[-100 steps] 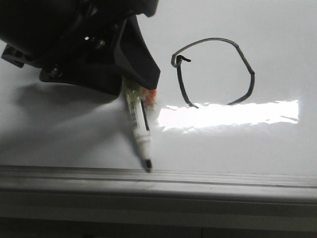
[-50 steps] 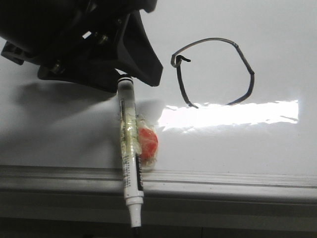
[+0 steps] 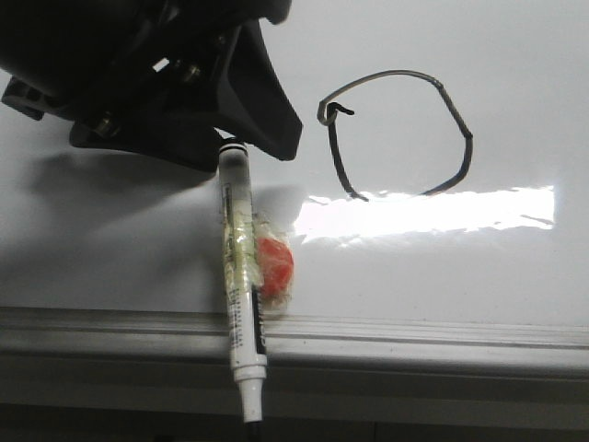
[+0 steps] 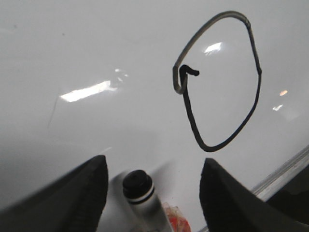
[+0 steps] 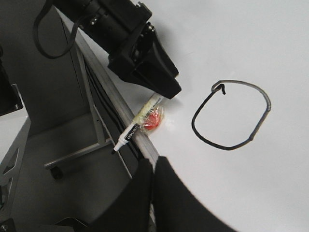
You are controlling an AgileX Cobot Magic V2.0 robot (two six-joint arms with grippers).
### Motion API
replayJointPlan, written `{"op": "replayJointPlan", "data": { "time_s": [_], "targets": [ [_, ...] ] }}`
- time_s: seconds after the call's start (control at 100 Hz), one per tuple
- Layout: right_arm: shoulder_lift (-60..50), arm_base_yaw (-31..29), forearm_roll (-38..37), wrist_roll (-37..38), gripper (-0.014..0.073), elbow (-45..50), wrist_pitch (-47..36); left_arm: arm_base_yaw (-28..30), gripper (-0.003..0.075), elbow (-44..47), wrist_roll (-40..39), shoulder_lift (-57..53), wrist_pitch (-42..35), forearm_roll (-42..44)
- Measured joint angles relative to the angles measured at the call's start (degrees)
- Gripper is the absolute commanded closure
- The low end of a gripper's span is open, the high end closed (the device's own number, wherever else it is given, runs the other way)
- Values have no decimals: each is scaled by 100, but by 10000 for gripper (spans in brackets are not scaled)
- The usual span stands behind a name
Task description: Write number 0 on whiteboard
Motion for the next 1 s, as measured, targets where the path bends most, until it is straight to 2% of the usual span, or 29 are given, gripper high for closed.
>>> {"op": "replayJointPlan", "data": {
  "time_s": [1.0],
  "targets": [
    [0, 0, 22, 0, 642, 0, 0, 135, 305, -117, 0, -190, 121, 681]
  ]
}}
